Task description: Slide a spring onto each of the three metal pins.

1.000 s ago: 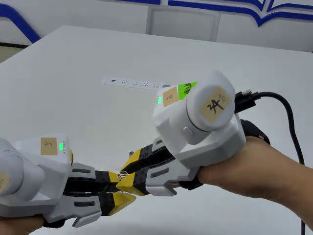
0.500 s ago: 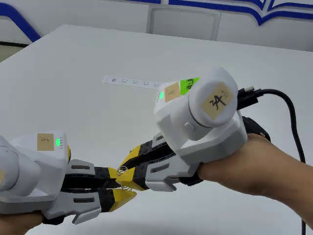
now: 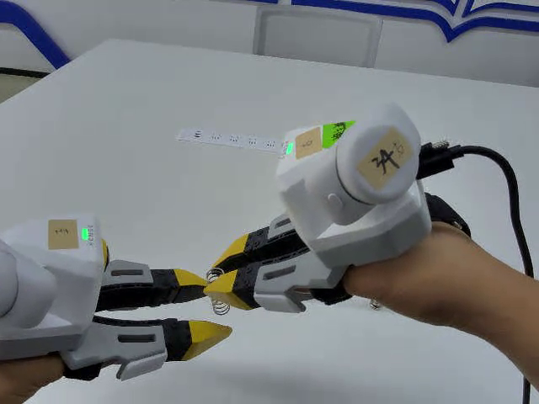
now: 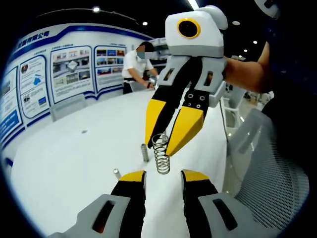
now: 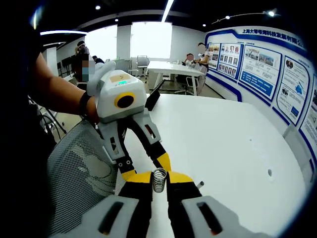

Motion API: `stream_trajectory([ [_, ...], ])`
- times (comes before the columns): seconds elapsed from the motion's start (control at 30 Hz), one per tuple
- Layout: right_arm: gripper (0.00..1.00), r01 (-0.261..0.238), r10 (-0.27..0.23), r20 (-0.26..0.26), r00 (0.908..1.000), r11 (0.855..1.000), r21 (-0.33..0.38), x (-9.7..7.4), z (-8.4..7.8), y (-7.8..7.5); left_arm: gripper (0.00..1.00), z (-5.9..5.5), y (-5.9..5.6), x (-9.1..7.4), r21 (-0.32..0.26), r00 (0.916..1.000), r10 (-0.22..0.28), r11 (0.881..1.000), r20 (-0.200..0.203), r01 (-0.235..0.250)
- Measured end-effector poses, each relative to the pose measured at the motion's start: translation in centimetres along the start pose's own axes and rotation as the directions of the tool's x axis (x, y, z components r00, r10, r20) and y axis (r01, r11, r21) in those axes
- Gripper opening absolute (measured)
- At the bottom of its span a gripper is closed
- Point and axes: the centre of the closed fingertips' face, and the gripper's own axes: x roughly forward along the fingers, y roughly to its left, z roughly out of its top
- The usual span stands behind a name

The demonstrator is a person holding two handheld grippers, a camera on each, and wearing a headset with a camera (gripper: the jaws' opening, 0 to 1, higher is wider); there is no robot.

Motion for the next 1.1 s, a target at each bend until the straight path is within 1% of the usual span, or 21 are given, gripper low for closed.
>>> stream_trajectory([
  [0.13,0.11,0.018,-0.018,0.012,0.9998,1.000,0.009,-0.1,0.2,-0.6,0.32,-0.1,0.4,-0.4,-0.009,0.9999,0.016,1.000,0.005,-0.016],
  [0.23,0.11,0.040,-0.041,0.029,0.9987,0.999,0.018,-0.2,0.4,-1.3,0.36,-0.2,0.8,-0.6,-0.019,0.9995,0.032,0.999,0.007,-0.032],
  [0.33,0.11,0.071,-0.073,0.042,0.9965,0.997,0.035,-0.3,0.3,-2.3,0.37,-0.2,1.1,-1.0,-0.027,0.9989,0.046,0.999,0.013,-0.046],
  [0.4,0.11,0.081,-0.083,0.051,0.9952,0.996,0.048,-0.3,0.3,-2.8,0.39,-0.3,1.2,-1.1,-0.030,0.9985,0.054,0.998,0.014,-0.053],
  [0.53,0.11,0.123,-0.128,0.071,0.9892,0.990,0.069,-0.3,0.2,-4.3,0.41,-0.4,1.6,-1.5,-0.038,0.9975,0.068,0.997,0.017,-0.068],
  [0.63,0.11,0.141,-0.148,0.082,0.9855,0.986,0.091,-0.2,0.1,-5.2,0.41,-0.4,1.8,-1.7,-0.043,0.9969,0.076,0.996,0.017,-0.076],
  [0.9,0.11,0.186,-0.195,0.088,0.9768,0.977,0.106,0.5,-0.3,-7.1,0.43,-0.6,2.0,-1.8,-0.055,0.9960,0.088,0.995,0.016,-0.087],
  [1.0,0.11,0.201,-0.213,0.088,0.9732,0.972,0.124,1.0,-0.6,-7.8,0.44,-0.6,2.1,-1.8,-0.059,0.9956,0.092,0.994,0.017,-0.091],
  [1.1,0.11,0.207,-0.218,0.081,0.9725,0.970,0.132,1.6,-1.0,-8.2,0.46,-0.7,2.3,-1.9,-0.065,0.9949,0.099,0.993,0.017,-0.098],
])
